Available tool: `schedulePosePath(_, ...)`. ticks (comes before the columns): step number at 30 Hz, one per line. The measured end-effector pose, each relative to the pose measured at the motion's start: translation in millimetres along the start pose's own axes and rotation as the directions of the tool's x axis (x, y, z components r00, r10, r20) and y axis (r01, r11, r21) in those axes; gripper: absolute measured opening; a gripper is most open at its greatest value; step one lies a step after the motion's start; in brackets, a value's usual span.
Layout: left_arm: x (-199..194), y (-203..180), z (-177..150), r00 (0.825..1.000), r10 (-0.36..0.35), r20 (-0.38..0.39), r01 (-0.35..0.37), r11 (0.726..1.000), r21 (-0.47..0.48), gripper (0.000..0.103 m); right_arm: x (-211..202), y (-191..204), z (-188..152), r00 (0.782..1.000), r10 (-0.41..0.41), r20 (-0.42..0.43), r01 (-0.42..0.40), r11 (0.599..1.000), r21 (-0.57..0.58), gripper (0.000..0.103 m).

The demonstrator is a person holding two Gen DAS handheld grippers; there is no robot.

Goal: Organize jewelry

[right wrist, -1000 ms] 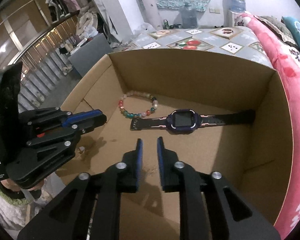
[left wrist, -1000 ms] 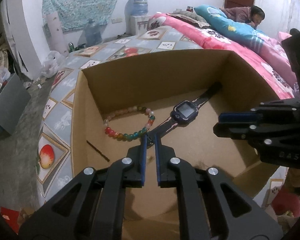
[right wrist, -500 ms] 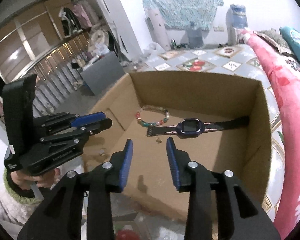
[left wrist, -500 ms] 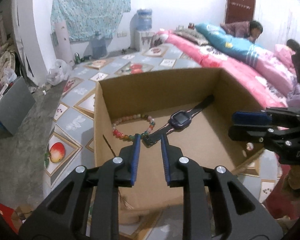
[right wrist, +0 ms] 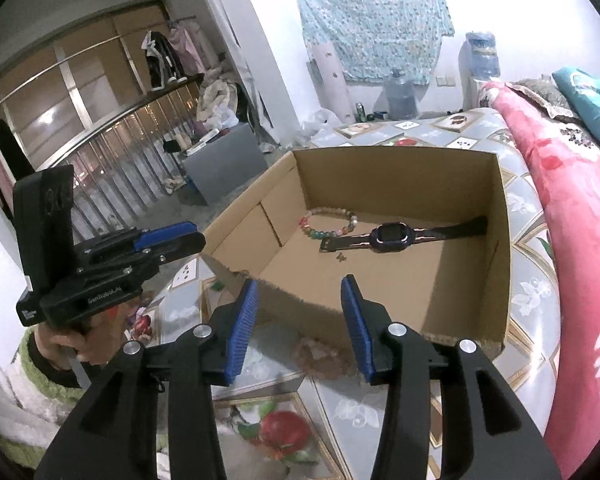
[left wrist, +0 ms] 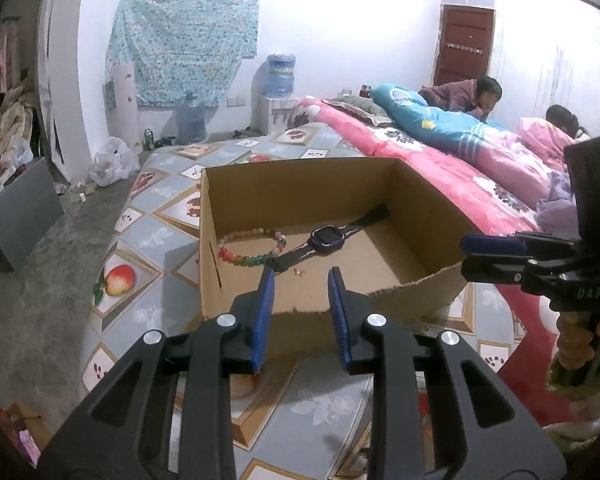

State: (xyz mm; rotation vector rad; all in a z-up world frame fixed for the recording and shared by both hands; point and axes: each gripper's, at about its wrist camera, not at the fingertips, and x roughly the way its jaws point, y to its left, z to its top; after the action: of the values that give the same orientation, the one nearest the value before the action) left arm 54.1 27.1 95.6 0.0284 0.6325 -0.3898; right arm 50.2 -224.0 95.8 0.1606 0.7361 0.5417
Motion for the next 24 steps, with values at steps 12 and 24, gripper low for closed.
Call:
schedulePosePath(12, -1, 6, -7, 1.000, 0.000, 0.000, 0.000, 0.999, -0.043, 0.027, 1, 1, -16, 1.000, 0.023, -0.017, -0.023, 0.999, 0.030, 0.043)
schedulePosePath(24, 2, 9, -10, 1.000, 0.001, -0.005, -0.001, 0.999, -0.046, 0.027, 4, 2, -19, 0.999, 0.035, -0.029, -0.034, 0.999, 0.033, 0.044)
